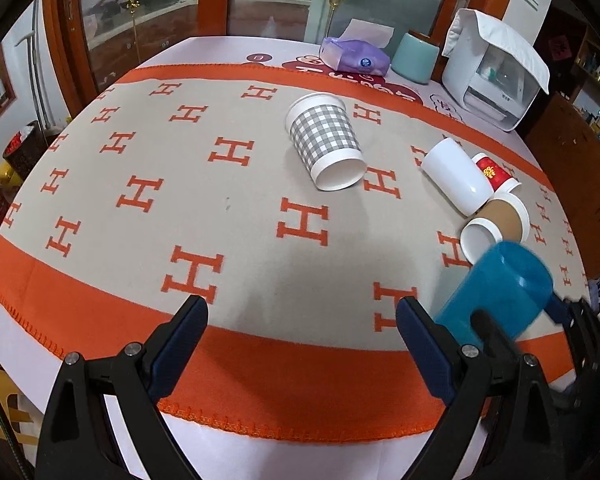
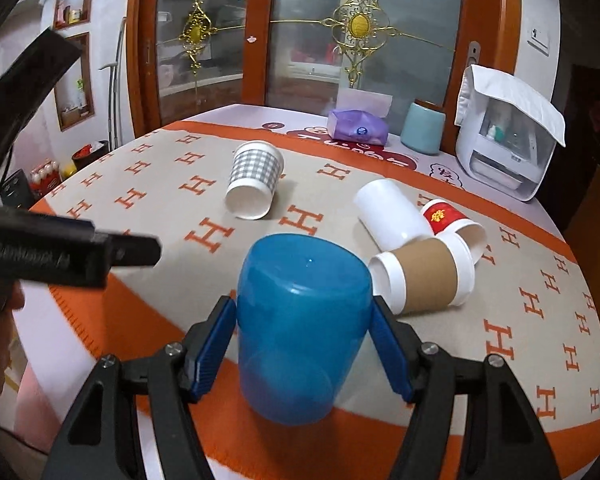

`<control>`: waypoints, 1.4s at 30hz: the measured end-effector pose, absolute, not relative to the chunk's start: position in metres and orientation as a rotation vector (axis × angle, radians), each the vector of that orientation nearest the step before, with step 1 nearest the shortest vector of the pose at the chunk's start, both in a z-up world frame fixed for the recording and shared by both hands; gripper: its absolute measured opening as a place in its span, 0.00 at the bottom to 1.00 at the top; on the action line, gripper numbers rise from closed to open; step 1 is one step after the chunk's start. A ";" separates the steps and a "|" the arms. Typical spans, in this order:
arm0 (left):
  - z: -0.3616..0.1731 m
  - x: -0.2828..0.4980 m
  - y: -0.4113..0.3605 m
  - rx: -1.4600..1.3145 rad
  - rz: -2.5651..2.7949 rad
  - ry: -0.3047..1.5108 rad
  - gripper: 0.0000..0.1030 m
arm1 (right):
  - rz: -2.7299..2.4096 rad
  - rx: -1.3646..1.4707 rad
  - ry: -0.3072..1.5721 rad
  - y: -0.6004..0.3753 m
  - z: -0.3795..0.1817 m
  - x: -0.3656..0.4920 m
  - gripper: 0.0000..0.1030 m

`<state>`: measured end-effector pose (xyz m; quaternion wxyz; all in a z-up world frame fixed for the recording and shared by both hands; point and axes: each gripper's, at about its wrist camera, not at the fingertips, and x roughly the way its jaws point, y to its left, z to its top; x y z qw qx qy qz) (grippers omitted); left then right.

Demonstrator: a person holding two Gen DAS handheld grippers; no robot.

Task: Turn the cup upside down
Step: 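Rotate the blue cup closed end up with the right gripper and lower it, then set the blue cup rim-down on the cloth and open the right gripper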

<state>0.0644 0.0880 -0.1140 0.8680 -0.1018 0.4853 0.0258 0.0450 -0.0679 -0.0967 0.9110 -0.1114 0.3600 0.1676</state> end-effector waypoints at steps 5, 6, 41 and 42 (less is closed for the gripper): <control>-0.113 0.062 0.086 -0.208 0.054 1.004 0.91 | 0.346 -0.241 0.726 -0.069 -0.099 0.034 0.65; -0.113 0.061 0.086 -0.209 0.055 1.004 0.91 | 0.346 -0.244 0.725 -0.069 -0.099 0.033 0.65; -0.067 0.036 0.064 -0.117 0.021 0.941 0.93 | 0.400 0.028 0.763 -0.111 -0.019 0.002 0.68; -0.061 0.036 0.062 -0.114 0.016 0.944 0.93 | 0.403 0.060 0.781 -0.115 -0.010 0.003 0.68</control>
